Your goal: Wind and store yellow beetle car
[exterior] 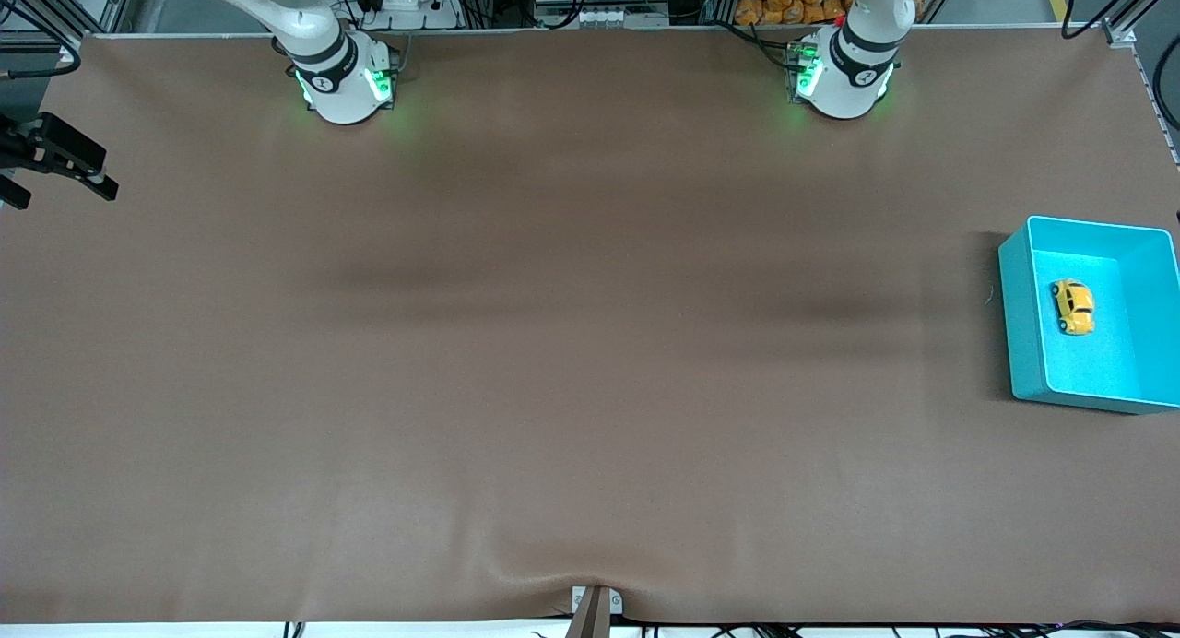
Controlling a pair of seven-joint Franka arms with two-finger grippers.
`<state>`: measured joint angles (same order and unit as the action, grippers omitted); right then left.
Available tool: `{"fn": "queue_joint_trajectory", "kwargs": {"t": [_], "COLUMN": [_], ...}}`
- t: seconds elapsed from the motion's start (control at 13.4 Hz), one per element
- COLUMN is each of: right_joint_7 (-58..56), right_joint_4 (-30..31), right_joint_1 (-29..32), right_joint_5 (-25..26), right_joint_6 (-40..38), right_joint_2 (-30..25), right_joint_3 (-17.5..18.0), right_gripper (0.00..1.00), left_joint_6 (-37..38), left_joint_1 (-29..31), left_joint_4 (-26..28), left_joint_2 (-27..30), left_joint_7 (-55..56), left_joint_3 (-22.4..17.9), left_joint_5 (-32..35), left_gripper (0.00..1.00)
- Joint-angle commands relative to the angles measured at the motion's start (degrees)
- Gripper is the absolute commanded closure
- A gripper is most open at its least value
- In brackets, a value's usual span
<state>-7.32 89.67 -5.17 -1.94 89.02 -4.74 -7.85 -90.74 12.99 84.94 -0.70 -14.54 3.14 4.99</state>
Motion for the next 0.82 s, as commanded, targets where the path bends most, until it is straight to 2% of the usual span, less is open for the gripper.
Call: {"fn": "queue_joint_trajectory", "kwargs": {"t": [0.0, 0.22, 0.52, 0.74], "right_joint_7": [1.17, 0.56, 0.55, 0.55], "right_joint_4": [0.15, 0.24, 0.41, 0.50], "right_joint_1": [-0.72, -0.20, -0.11, -0.20], "right_joint_5": [0.27, 0.27, 0.19, 0.19], "right_joint_6": [-0.25, -0.42, -0.51, -0.42], "right_joint_2": [-0.53, -0.62, -0.62, -0.62], "right_joint_3": [-0.50, -0.67, -1.11, -1.11], "right_gripper": [0.00, 0.00, 0.00, 0.00], "left_joint_6": [2.75, 5.22, 5.57, 8.90], "left_joint_1": [-5.15, -8.94, -10.88, -12.37], "left_joint_4": [0.58, 0.75, 1.10, 1.37], "left_joint_2": [2.80, 3.24, 4.12, 4.21], "left_joint_7": [4.51, 4.61, 4.61, 4.52], "left_joint_3": [-0.95, -0.51, -0.33, -0.24], "left_joint_5": [-0.86, -1.82, -4.81, -4.81], "left_gripper": [0.00, 0.00, 0.00, 0.00]}}
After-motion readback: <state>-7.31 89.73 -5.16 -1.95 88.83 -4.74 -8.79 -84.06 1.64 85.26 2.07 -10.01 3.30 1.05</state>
